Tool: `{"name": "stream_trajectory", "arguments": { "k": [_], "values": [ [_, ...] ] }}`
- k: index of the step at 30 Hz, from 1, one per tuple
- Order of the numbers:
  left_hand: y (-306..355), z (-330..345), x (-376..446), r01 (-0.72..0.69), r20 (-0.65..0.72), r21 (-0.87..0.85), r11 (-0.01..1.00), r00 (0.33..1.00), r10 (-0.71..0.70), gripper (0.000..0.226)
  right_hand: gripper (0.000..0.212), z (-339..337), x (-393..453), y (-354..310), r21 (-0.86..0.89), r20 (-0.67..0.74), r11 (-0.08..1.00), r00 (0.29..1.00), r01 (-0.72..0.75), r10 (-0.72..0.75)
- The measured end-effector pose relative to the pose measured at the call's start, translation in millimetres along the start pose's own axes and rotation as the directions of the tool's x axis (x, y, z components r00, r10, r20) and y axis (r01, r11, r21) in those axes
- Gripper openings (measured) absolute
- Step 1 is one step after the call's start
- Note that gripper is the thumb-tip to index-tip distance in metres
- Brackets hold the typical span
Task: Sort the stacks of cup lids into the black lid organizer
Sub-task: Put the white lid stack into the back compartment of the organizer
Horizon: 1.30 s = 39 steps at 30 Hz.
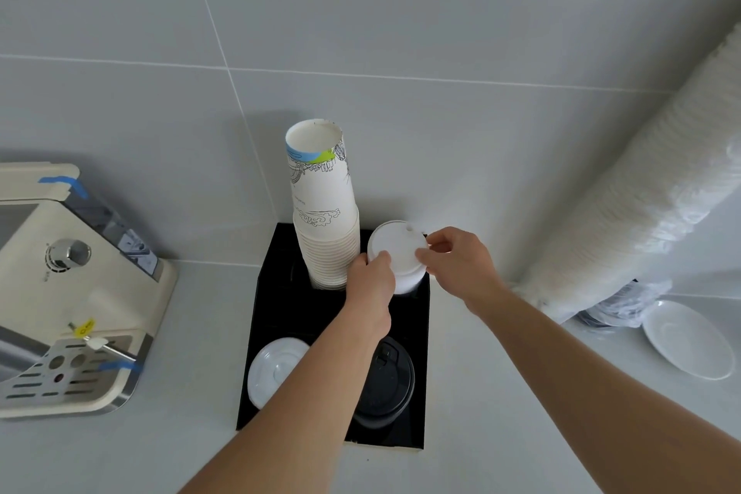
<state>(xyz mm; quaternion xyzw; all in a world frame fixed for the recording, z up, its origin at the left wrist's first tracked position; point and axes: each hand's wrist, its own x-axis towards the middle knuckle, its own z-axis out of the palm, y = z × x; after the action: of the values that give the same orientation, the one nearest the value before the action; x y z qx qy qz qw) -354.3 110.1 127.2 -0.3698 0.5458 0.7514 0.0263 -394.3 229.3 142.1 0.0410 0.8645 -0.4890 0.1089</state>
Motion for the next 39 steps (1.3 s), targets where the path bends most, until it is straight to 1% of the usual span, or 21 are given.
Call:
{"name": "stream_trajectory", "arguments": {
  "k": [3,6,10,12,15,17,18,21,23,24,25,27,30,33,36,39],
  "values": [
    [1.5,1.6,-2.4,-0.020,0.014,0.064,0.998,1.000,0.020,0.038,0.018,1.2,-0.4,0.4,-0.047,0.007,0.999,1.000,-0.006,0.006],
    [3.2,2.1,-4.7,-0.055,0.036,0.178,0.983,0.998,0.050,0.040,0.025,2.4,-0.2,1.5,-0.087,0.001,0.996,1.000,0.006,-0.006],
    [6.1,0.2,-1.6,-0.093,0.011,0.329,0.940,0.995,0.095,0.043,0.023,5.0,0.4,2.2,-0.125,-0.006,0.991,0.999,0.047,-0.048],
    [6.6,-1.1,-2.4,-0.105,0.004,0.370,0.923,0.994,0.112,0.051,0.024,6.9,0.6,2.1,-0.138,-0.012,0.989,0.998,0.053,-0.055],
    [5.2,-5.5,-6.8,-0.170,0.033,0.456,0.874,0.984,0.174,0.064,0.026,9.3,0.9,2.7,-0.147,-0.017,0.988,0.999,0.040,-0.043],
    [4.1,-11.2,-9.7,-0.231,0.080,0.562,0.794,0.971,0.225,0.068,0.026,10.7,1.2,3.5,-0.159,-0.021,0.987,0.999,0.022,-0.026],
    [3.6,-14.6,-11.1,-0.265,0.111,0.622,0.737,0.961,0.251,0.068,0.027,11.6,1.1,4.0,-0.168,-0.024,0.986,1.000,0.013,-0.017],
    [4.5,-21.5,-15.2,-0.387,0.241,0.775,0.499,0.912,0.333,0.058,0.029,14.9,1.8,5.5,-0.194,-0.051,0.981,0.999,-0.007,-0.003],
    [5.2,-22.6,-16.4,-0.412,0.294,0.852,0.323,0.887,0.357,0.058,0.029,17.4,1.8,5.7,-0.217,-0.069,0.976,0.997,0.001,-0.016],
    [5.8,-22.3,-16.1,-0.420,0.314,0.871,0.257,0.875,0.368,0.057,0.029,18.2,1.4,5.6,-0.223,-0.074,0.975,0.997,0.006,-0.023],
    [6.0,-22.0,-14.9,-0.427,0.330,0.879,0.213,0.866,0.375,0.055,0.029,18.7,1.0,5.6,-0.224,-0.077,0.974,0.997,0.011,-0.028],
    [6.1,-22.0,-10.8,-0.454,0.363,0.875,0.169,0.845,0.393,0.049,0.030,19.0,0.4,6.6,-0.218,-0.079,0.976,0.996,0.018,-0.036],
    [7.1,-25.1,-5.0,-0.498,0.393,0.853,0.156,0.810,0.435,0.042,0.031,18.3,-0.4,8.7,-0.212,-0.069,0.977,0.997,0.024,-0.039],
    [7.5,-28.2,-1.6,-0.525,0.413,0.838,0.149,0.789,0.455,0.042,0.032,16.0,-1.7,8.8,-0.213,-0.041,0.977,0.998,0.033,-0.042],
    [6.7,-30.4,1.5,-0.537,0.437,0.834,0.128,0.783,0.443,0.042,0.030,13.8,-2.1,8.9,-0.219,-0.029,0.974,0.997,0.061,-0.069],
    [5.0,-33.0,3.9,-0.549,0.467,0.833,0.071,0.766,0.442,0.041,0.028,13.0,-0.5,9.8,-0.219,-0.015,0.973,0.997,0.075,-0.080]
  ]
}}
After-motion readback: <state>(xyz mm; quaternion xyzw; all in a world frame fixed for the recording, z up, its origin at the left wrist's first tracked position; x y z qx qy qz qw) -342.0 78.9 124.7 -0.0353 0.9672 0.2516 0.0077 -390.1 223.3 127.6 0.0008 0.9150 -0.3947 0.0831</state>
